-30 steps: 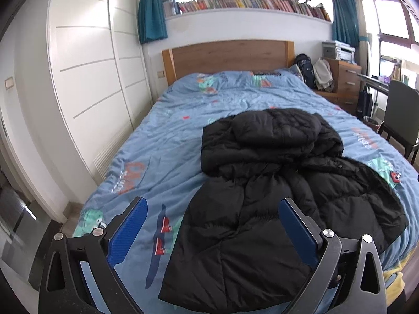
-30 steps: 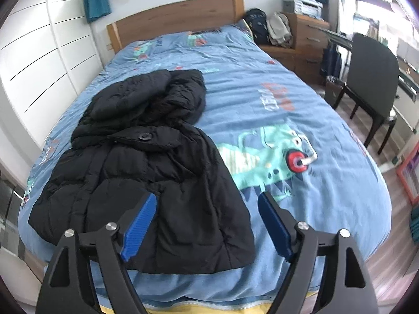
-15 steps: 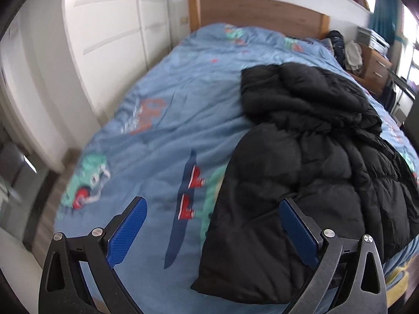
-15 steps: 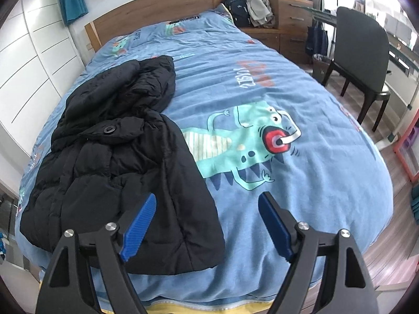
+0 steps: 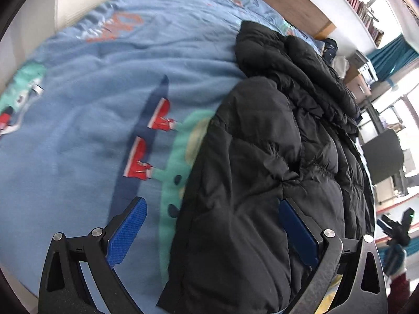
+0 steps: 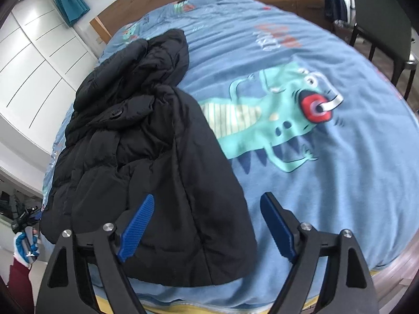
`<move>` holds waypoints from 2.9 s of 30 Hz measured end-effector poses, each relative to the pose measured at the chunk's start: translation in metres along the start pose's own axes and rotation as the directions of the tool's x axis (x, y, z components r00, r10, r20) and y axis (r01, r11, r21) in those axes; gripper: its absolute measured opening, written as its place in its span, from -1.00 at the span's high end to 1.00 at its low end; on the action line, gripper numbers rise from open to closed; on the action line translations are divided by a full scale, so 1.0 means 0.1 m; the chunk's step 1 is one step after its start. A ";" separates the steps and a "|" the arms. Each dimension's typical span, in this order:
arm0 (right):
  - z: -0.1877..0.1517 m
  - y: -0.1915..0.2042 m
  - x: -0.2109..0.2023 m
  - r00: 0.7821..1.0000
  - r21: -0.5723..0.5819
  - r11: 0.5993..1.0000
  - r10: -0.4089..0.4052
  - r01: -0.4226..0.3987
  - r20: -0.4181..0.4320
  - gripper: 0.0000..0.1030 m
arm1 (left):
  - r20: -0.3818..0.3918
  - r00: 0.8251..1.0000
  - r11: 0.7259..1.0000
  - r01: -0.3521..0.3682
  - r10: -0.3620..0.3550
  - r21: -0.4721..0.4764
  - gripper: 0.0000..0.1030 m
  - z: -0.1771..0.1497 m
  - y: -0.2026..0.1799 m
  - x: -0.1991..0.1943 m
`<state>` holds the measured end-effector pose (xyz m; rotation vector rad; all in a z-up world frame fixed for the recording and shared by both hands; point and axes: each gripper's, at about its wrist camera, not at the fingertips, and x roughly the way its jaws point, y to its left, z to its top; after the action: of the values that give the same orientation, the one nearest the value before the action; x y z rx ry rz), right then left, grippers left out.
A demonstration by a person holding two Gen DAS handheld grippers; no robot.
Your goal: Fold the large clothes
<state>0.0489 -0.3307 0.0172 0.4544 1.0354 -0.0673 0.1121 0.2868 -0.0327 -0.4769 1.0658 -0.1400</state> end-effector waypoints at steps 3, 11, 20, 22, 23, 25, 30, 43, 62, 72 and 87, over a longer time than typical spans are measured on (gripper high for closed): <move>0.02 -0.04 0.17 0.999 0.017 0.999 0.040 -0.040 -0.033 -0.65 | -0.011 0.999 0.999 0.032 -0.032 -0.028 -0.94 0.01 0.07 0.09; -0.04 -0.20 0.71 0.965 0.085 0.981 0.186 -0.173 -0.183 -0.67 | -0.109 0.982 0.984 0.141 -0.153 -0.110 -0.94 -0.10 0.28 0.35; -0.08 -0.12 0.98 0.885 0.120 0.928 0.372 -0.352 -0.279 -0.76 | -0.175 0.943 0.956 0.263 -0.283 -0.127 -0.93 -0.31 0.30 0.40; -0.08 -0.06 1.00 0.866 0.117 0.915 0.404 -0.387 -0.295 -0.76 | -0.186 0.933 0.949 0.287 -0.308 -0.130 -0.93 -0.33 0.27 0.41; -0.08 -0.03 1.01 0.862 0.114 0.912 0.410 -0.394 -0.298 -0.76 | -0.191 0.927 0.944 0.301 -0.322 -0.132 -0.93 -0.35 0.25 0.42; -0.09 0.01 1.03 0.848 0.121 0.902 0.432 -0.415 -0.307 -0.76 | -0.200 0.920 0.940 0.317 -0.338 -0.129 -0.93 -0.40 0.20 0.44; -0.09 0.00 1.06 0.840 0.144 0.896 0.444 -0.421 -0.312 -0.76 | -0.175 0.913 0.926 0.344 -0.369 -0.158 -0.90 -0.44 0.16 0.45; -0.26 0.02 0.98 0.875 0.177 0.909 0.412 -0.377 -0.253 -0.14 | -0.115 0.932 0.925 0.314 -0.343 -0.214 0.06 -0.57 0.01 0.45; 0.05 0.45 0.41 0.928 0.141 0.918 0.371 -0.370 0.016 0.74 | 0.079 0.910 0.905 0.412 -0.406 -0.104 0.73 -0.14 -0.57 -0.17; 0.73 0.43 -0.01 0.884 0.165 0.873 0.428 -0.458 0.190 0.75 | 0.205 0.853 0.861 0.503 -0.479 -0.081 0.73 0.65 -0.81 -0.51; 2.09 0.71 -0.07 0.858 0.246 0.836 0.414 -0.491 0.304 0.75 | 0.304 0.843 0.847 0.505 -0.443 -0.166 0.70 2.02 -0.93 -0.48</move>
<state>0.2338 -0.3501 0.1359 0.9573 0.6539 0.1411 0.2748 0.2824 0.1262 -0.9564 0.6916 -0.3854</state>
